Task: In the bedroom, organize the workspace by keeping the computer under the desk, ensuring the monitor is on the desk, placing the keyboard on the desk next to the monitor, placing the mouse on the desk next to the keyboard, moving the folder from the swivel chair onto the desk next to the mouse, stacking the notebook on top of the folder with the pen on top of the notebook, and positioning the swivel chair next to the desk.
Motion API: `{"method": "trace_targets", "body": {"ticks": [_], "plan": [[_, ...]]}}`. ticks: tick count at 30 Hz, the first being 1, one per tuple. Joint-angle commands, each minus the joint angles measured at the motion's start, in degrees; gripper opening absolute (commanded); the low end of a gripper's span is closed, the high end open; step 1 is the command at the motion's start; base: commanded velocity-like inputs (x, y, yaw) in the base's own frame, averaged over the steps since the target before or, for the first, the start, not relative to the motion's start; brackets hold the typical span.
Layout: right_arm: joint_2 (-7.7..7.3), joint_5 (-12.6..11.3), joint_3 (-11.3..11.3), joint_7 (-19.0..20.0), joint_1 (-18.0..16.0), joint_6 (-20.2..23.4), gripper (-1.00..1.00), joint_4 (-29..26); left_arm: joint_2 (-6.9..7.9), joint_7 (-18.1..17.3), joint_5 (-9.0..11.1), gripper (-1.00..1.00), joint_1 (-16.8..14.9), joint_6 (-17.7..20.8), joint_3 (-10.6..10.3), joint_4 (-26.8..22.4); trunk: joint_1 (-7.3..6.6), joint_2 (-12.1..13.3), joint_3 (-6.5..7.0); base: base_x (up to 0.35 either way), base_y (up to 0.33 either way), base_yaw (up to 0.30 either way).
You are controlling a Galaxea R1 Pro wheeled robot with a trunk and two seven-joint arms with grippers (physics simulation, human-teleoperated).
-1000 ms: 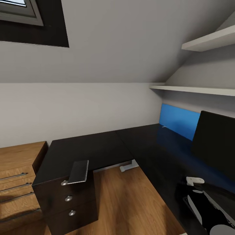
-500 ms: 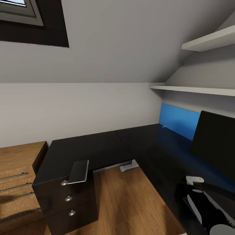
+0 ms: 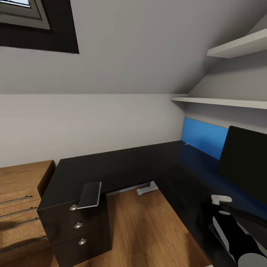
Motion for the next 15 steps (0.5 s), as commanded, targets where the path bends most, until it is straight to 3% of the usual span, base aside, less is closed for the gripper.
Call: {"method": "trace_targets", "body": {"ticks": [1,15], "plan": [[0.02,-0.1,0.1,-0.2,0.0,0.3,1.00,-0.2,-0.01,0.0,0.2,1.00,0.0,-0.1,0.0,-0.1,0.00,0.0,-0.08,0.000,0.000,0.136],[0.72,-0.1,0.2,-0.2,0.0,0.3,1.00,-0.4,-0.03,0.0,0.2,1.00,0.0,0.0,0.0,-0.1,0.00,0.0,-0.76,0.000,0.000,0.217]]}}
